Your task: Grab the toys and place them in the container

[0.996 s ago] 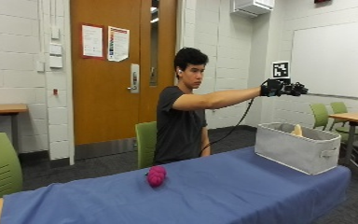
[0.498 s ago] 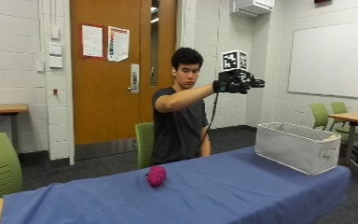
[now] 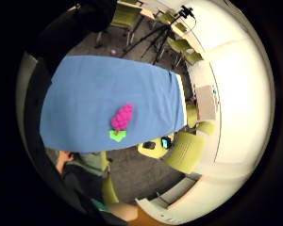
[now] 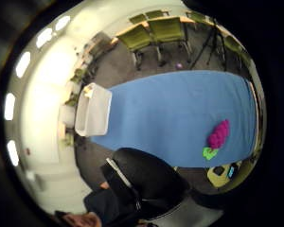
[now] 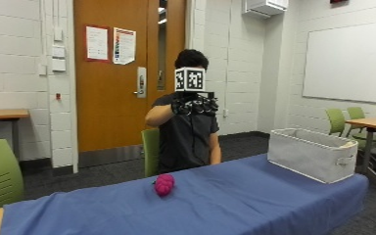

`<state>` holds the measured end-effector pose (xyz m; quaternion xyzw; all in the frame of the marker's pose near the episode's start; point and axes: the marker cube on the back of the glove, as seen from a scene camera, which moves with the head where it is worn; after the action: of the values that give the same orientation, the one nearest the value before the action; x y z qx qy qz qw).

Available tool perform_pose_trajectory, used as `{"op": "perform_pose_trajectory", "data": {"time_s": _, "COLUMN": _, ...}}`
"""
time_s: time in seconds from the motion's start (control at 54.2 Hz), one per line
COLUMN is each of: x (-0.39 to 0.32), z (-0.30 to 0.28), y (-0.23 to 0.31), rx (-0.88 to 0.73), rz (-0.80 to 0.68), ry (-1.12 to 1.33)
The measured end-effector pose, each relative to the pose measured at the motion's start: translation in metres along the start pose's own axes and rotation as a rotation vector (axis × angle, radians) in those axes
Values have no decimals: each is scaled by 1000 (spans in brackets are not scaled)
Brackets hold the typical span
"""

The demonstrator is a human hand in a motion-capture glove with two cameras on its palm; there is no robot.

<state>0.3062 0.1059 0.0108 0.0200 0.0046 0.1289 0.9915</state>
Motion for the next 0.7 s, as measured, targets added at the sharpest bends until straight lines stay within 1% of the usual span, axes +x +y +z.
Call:
{"op": "perform_pose_trajectory", "data": {"time_s": 0.129, "x": 32, "z": 40, "y": 1, "rx": -46, "rz": 69, "ry": 11}}
{"op": "perform_pose_trajectory", "data": {"time_s": 0.184, "x": 44, "z": 59, "y": -6, "rx": -65, "rz": 192, "ry": 15}}
{"op": "perform_pose_trajectory", "data": {"time_s": 0.203, "x": 50, "z": 66, "y": -9, "rx": -76, "rz": 211, "ry": 14}}
{"op": "perform_pose_trajectory", "data": {"time_s": 0.277, "x": 69, "z": 89, "y": -5, "rx": -135, "rz": 72, "ry": -2}}
{"op": "perform_pose_trajectory", "data": {"time_s": 0.314, "x": 77, "z": 103, "y": -3, "rx": -148, "rz": 67, "ry": -8}}
{"op": "perform_pose_trajectory", "data": {"time_s": 0.498, "x": 105, "z": 173, "y": 9, "rx": -208, "rz": 156, "ry": -12}}
{"op": "perform_pose_trajectory", "data": {"time_s": 0.701, "x": 117, "z": 209, "y": 23, "rx": -268, "rz": 280, "ry": 18}}
